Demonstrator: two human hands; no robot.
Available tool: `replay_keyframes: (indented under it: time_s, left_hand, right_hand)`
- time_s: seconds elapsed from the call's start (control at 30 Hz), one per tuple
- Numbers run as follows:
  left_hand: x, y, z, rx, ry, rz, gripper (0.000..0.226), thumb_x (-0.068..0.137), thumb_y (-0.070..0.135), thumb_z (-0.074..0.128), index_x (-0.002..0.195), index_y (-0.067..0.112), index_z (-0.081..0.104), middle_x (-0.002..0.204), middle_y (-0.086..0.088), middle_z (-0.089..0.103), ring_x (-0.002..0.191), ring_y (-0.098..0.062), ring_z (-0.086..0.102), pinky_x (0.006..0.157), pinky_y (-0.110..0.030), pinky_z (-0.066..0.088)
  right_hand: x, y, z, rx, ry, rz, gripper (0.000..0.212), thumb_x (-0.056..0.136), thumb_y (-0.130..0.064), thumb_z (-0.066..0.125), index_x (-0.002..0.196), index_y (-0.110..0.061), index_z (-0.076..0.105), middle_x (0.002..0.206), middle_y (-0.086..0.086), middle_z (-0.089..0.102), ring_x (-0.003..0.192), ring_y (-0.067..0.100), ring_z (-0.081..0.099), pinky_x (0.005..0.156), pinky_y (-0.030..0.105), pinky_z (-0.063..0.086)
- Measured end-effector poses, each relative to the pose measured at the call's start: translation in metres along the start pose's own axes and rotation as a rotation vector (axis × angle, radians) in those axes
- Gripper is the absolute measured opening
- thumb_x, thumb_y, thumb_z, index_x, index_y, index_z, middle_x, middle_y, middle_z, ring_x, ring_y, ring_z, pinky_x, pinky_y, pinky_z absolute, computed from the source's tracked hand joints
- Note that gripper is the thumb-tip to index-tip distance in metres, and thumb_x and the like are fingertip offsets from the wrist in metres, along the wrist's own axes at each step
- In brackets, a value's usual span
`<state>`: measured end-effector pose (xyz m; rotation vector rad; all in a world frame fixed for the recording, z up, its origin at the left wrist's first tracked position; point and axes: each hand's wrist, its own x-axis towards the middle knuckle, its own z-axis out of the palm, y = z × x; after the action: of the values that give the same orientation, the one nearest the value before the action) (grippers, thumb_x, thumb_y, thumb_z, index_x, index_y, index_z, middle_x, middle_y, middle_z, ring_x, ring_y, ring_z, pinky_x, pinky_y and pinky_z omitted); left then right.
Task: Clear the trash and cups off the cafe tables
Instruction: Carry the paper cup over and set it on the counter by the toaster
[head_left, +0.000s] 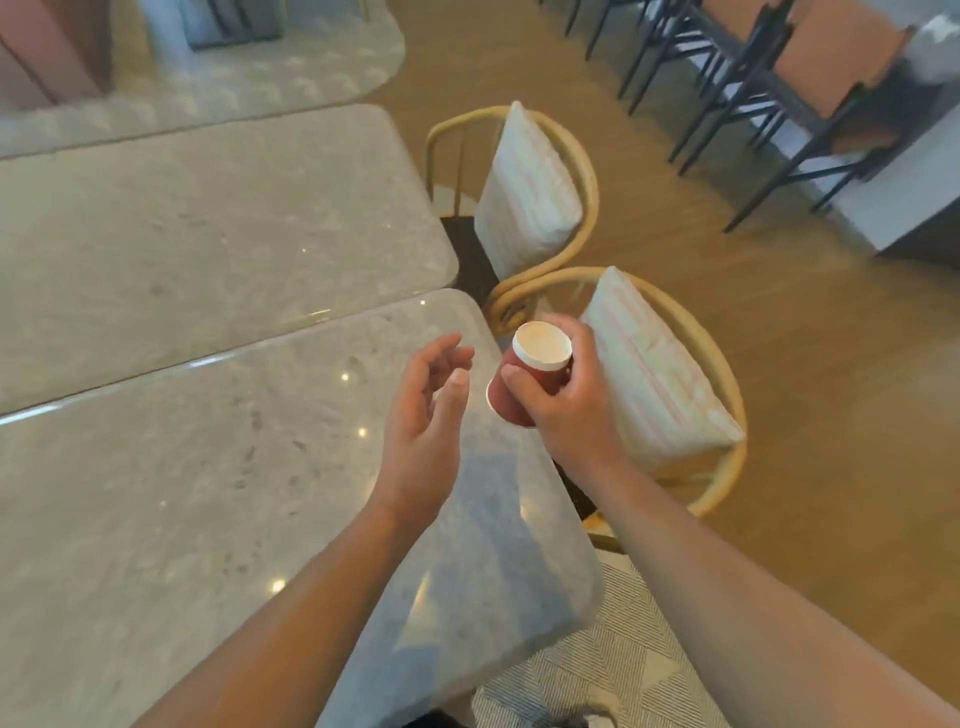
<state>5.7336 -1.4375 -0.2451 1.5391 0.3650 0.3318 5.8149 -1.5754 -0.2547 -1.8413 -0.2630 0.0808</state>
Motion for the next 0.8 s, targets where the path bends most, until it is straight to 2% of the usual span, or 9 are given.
replay_keyframes:
  time_s: [0.13,0.27,0.37,0.47,0.53,0.63,0.8]
  left_hand:
    - [-0.026,0.016,0.080,0.055,-0.136,0.012,0.030,0.102,0.049,0.047,0.131,0.047,0.054,0.124,0.025,0.064,0.124,0.000,0.061,0.110,-0.038,0.054]
    - [-0.064,0.030,0.161,0.048,-0.295,0.065,0.033,0.097,0.056,0.048,0.130,0.050,0.053,0.123,0.029,0.064,0.125,-0.001,0.061,0.110,-0.038,0.054]
    - [-0.099,0.039,0.226,0.060,-0.394,0.098,0.026,0.105,0.045,0.048,0.131,0.053,0.052,0.125,0.029,0.063,0.125,0.000,0.060,0.112,-0.038,0.052]
    - [-0.139,0.048,0.292,0.045,-0.492,0.125,0.026,0.108,0.037,0.047,0.130,0.048,0.054,0.124,0.024,0.065,0.124,-0.003,0.062,0.111,-0.043,0.052]
    - [-0.167,0.053,0.335,0.022,-0.535,0.152,0.028,0.104,0.038,0.047,0.131,0.043,0.056,0.123,0.019,0.067,0.123,-0.005,0.062,0.111,-0.046,0.052]
    - [-0.212,0.058,0.398,0.003,-0.620,0.168,0.032,0.103,0.040,0.048,0.134,0.038,0.057,0.124,0.018,0.068,0.123,-0.004,0.063,0.109,-0.047,0.054]
    - [-0.279,0.061,0.487,-0.022,-0.817,0.205,0.039,0.103,0.044,0.049,0.138,0.030,0.058,0.127,0.014,0.067,0.124,-0.006,0.063,0.109,-0.048,0.054]
  right_hand:
    - [-0.033,0.007,-0.090,-0.021,0.144,-0.010,0.058,0.084,-0.042,0.080,0.132,-0.036,0.049,0.113,-0.042,0.055,0.111,-0.012,0.057,0.084,0.003,0.046]
    - [-0.076,0.017,-0.183,0.039,0.299,0.007,0.059,0.077,-0.047,0.077,0.129,-0.034,0.052,0.111,-0.034,0.059,0.105,-0.006,0.060,0.081,0.008,0.048]
    - [-0.116,0.027,-0.257,0.057,0.418,0.018,0.053,0.078,-0.037,0.081,0.124,-0.033,0.055,0.109,-0.032,0.060,0.101,-0.005,0.061,0.081,0.007,0.047]
    - [-0.160,0.038,-0.331,0.053,0.539,0.043,0.050,0.080,-0.029,0.082,0.123,-0.030,0.056,0.109,-0.033,0.060,0.101,-0.004,0.061,0.084,0.008,0.046]
    - [-0.192,0.045,-0.377,0.052,0.619,0.060,0.051,0.079,-0.033,0.081,0.123,-0.030,0.056,0.109,-0.034,0.059,0.101,-0.005,0.060,0.084,0.009,0.046]
    - [-0.243,0.054,-0.442,0.038,0.731,0.103,0.051,0.076,-0.040,0.078,0.122,-0.035,0.055,0.108,-0.036,0.058,0.101,-0.004,0.060,0.085,0.011,0.046]
    - [-0.324,0.061,-0.530,-0.019,0.932,0.162,0.045,0.081,-0.039,0.078,0.118,-0.045,0.053,0.108,-0.032,0.062,0.100,-0.006,0.062,0.083,0.007,0.045]
